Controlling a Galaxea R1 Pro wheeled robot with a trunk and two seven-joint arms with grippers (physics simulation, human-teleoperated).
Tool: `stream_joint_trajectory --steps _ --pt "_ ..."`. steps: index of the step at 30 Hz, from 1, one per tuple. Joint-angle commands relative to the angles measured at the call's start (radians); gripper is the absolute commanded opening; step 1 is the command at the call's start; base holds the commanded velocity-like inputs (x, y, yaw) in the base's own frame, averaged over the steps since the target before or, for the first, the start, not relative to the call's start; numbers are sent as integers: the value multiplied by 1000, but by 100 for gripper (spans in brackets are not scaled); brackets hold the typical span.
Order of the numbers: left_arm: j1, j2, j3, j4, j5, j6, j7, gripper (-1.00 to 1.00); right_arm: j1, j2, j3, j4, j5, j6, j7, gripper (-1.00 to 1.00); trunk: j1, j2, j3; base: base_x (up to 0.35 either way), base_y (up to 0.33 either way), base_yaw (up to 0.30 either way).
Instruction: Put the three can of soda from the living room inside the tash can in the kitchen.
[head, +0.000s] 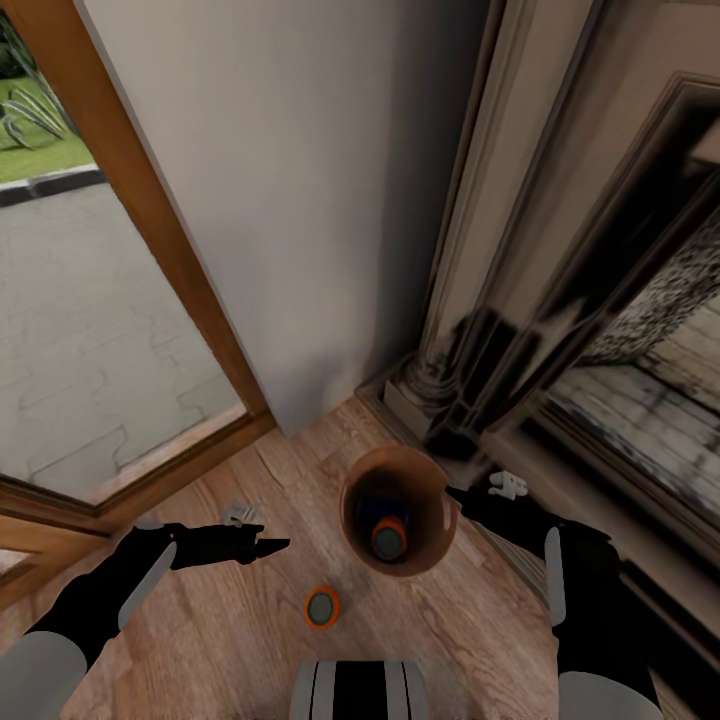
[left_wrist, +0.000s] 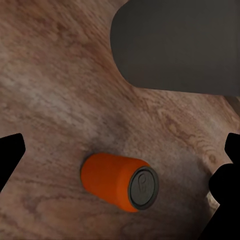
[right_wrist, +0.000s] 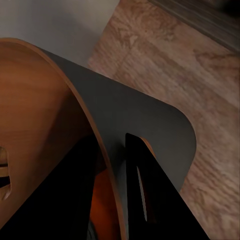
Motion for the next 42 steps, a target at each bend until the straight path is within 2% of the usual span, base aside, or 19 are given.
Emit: stream_joint_trajectory --steps 1,8,21,42 --pt "0 0 0 0 -1 -1 0 100 0 0 1 -1 -28 13 2 -100 0 0 -2 0 0 0" --pt "0 -1 0 0 -1 -1 0 100 0 0 1 -18 -28 19 9 -100 0 0 -11 0 0 0" --pt "0 -1 0 0 -3 -2 0 100 0 0 0 -21 -27 15 12 -100 0 0 -13 0 0 0" --pt "0 -1 0 0 -3 -2 0 100 0 0 -2 -21 -28 17 12 -100 0 0 -46 0 0 0"
